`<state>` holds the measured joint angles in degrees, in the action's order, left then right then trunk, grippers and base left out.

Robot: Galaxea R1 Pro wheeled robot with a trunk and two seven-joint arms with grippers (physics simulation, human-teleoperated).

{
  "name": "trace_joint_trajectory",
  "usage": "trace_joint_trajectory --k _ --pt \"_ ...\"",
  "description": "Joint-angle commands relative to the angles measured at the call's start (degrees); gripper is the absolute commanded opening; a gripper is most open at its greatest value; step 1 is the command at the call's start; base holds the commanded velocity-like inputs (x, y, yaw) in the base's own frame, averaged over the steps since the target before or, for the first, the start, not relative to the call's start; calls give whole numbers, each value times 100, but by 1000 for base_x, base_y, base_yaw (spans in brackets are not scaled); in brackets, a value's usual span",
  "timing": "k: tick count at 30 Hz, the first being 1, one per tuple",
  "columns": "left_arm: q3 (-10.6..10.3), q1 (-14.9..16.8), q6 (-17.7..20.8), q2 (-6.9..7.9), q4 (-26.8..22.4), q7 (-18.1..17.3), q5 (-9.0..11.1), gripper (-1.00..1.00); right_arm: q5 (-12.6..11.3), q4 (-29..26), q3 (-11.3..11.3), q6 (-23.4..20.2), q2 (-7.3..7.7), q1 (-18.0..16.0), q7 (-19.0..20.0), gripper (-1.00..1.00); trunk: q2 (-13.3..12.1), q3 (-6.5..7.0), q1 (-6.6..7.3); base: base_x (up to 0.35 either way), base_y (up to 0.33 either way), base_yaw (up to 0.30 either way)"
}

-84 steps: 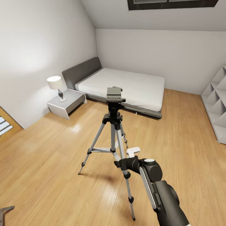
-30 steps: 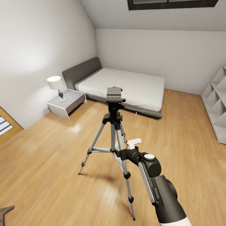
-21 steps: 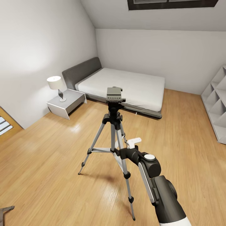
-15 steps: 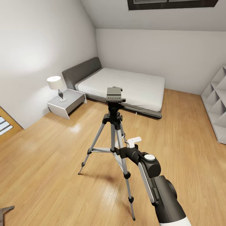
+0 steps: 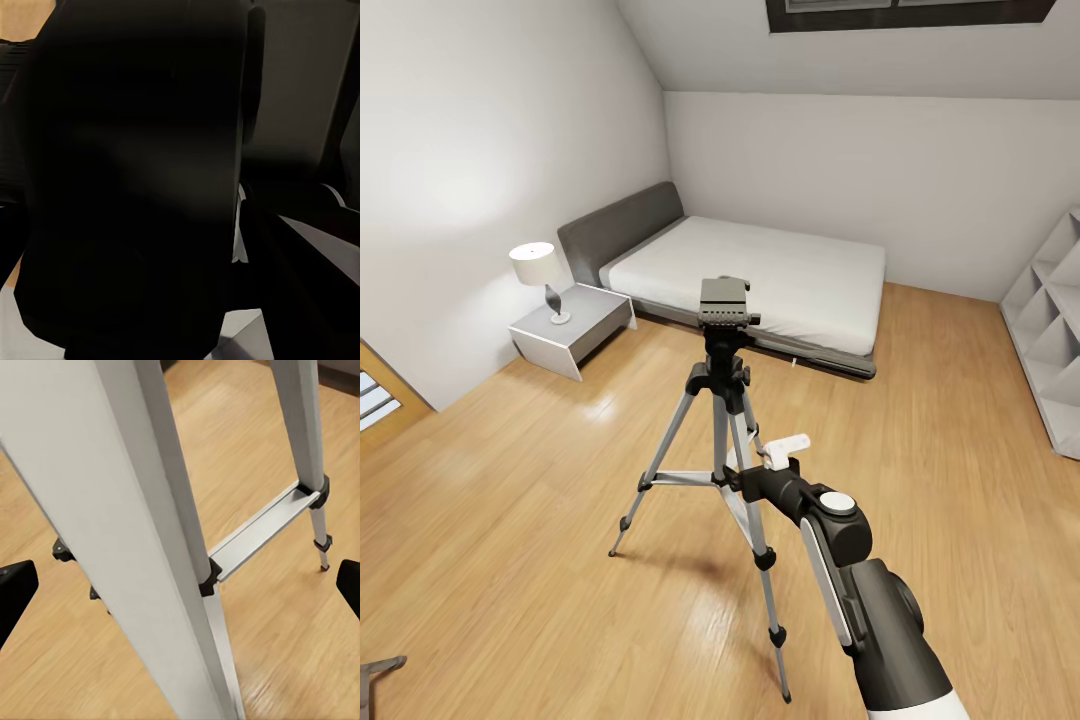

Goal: Attach the digital camera to the camera tripod in the bedroom.

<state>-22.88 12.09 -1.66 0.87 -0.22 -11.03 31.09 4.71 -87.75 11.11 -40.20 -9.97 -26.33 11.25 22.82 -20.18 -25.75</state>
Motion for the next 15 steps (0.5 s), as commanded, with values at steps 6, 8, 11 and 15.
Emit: trace_joint_trajectory --k 6,8,11,15 --pt "-50 4 -19 1 6 -30 49 -100 50 23 -3 -24 -3 -8 41 100 10 -9 -3 0 0 0" --pt "-50 4 -19 1 5 -30 48 -100 52 65 -3 -24 -3 -26 40 100 10 -9 -3 0 0 0" --pt "-50 4 -19 1 5 -30 47 -100 51 256 -3 43 -3 -125 39 -100 10 -9 -3 0 0 0" --pt "-50 4 -19 1 5 -30 49 -100 42 489 -3 282 -3 -191 36 -100 10 -9 -3 0 0 0"
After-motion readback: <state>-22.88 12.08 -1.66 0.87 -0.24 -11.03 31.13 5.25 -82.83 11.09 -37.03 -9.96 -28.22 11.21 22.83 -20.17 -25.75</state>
